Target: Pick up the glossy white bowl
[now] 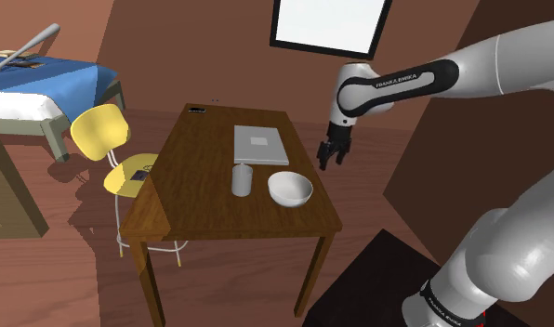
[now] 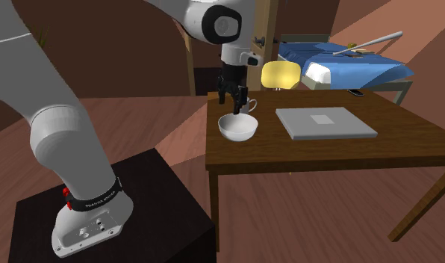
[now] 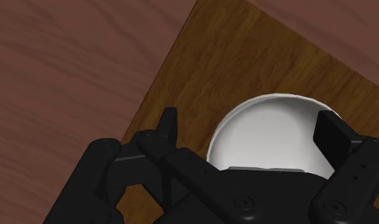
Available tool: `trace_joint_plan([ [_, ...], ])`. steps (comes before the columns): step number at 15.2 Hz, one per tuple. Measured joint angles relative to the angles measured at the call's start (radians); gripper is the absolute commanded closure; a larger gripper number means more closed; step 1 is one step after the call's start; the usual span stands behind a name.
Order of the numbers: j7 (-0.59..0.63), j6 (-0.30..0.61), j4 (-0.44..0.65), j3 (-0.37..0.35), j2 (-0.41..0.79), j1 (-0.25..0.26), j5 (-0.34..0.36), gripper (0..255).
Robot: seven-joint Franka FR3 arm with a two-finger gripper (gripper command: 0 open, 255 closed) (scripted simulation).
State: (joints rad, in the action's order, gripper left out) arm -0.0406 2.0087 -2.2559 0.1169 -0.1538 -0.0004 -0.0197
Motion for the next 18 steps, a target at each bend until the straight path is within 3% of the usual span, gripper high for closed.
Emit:
trace_joint_plan([
  [10,-0.079,0.127,0.259,0.016,0.373,-0.018,-0.068,0],
  [18,-0.096,0.214,0.245,0.012,0.445,-0.023,-0.085,0],
])
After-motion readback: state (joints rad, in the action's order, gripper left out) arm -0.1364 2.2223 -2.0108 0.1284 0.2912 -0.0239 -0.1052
